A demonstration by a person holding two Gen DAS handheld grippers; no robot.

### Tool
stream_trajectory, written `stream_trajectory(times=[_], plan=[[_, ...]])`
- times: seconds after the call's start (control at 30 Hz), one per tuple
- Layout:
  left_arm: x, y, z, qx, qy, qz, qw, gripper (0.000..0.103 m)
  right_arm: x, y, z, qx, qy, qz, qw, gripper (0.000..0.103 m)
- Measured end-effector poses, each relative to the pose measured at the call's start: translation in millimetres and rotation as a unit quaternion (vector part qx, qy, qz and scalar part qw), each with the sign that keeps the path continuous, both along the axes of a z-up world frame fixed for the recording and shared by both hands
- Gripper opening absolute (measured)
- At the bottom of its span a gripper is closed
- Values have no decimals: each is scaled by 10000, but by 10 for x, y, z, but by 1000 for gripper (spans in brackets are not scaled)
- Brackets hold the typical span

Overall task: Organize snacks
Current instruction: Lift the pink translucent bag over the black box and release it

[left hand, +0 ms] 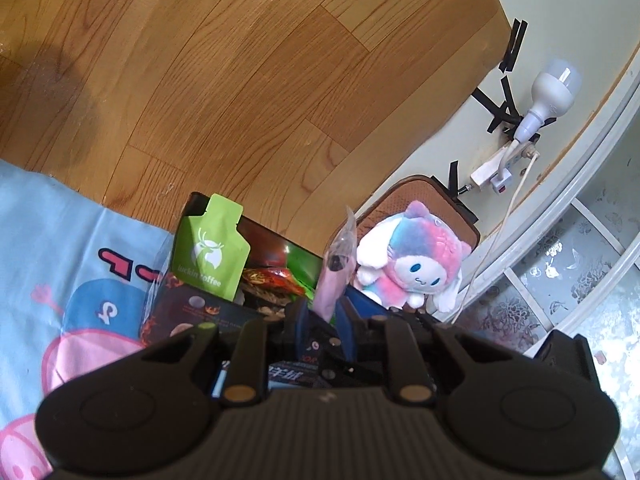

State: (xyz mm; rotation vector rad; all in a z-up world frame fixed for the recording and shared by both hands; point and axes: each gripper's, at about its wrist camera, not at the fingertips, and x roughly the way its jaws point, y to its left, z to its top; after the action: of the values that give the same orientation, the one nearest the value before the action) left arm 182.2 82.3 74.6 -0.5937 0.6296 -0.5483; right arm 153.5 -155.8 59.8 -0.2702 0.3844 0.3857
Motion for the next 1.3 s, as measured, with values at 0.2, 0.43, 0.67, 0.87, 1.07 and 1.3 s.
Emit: stream_trajectory(times=[0.2,0.43,0.67,0.87,1.07,1.3], plan=[[-13,-31,5,47,-14,-12,10000,29,-14,23,-21,-128,-25,17,9999,53],[-31,-51,15,69,-42,1,10000,35,147,-81,-27,-77,186,-296,9994,53],[-79,-6,-53,40,39,52,10000,35,309,-105,-46,-319,490,-347,9977,54],[-184,126,-163,-27,177,202,9996,35,207,-112,-21,-262,423,-315,9983,55],[-353,265,-309,-77,357,364,9987,35,-71,-222,109,133,203,-182,9995,55],[-611,210,-443,94,463,274,9985,37,-526,-476,123,796,522,-61,9954,55]])
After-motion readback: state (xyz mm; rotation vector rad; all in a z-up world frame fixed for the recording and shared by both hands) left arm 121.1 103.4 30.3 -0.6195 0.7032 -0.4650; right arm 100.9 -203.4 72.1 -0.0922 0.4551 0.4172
